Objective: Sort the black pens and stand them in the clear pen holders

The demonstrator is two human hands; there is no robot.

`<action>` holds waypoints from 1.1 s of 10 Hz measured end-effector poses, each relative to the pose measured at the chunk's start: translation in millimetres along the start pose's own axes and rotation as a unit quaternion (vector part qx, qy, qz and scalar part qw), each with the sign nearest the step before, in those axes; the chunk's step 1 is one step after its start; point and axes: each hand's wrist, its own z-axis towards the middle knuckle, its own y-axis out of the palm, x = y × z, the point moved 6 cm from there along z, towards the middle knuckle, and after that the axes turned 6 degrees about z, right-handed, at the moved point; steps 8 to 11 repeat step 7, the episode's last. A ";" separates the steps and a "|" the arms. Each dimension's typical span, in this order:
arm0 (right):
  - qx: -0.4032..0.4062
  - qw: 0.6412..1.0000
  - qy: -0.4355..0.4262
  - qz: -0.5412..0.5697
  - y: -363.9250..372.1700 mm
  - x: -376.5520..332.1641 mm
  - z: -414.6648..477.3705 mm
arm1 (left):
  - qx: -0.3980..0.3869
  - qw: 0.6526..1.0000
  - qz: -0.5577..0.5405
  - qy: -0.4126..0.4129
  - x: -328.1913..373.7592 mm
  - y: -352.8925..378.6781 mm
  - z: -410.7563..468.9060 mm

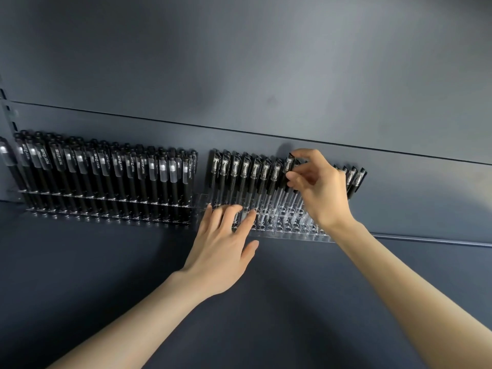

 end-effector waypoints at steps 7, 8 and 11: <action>0.003 0.999 -0.015 -0.039 -5.1 0.2 -20.9 | -0.049 0.995 -0.079 -0.044 -2.1 -28.3 3.3; 0.003 0.999 -0.015 -0.039 -5.1 0.2 -20.9 | -0.049 0.995 -0.079 -0.044 -2.1 -28.3 3.3; 0.003 0.999 -0.015 -0.039 -5.1 0.2 -20.9 | -0.049 0.995 -0.079 -0.044 -2.1 -28.3 3.3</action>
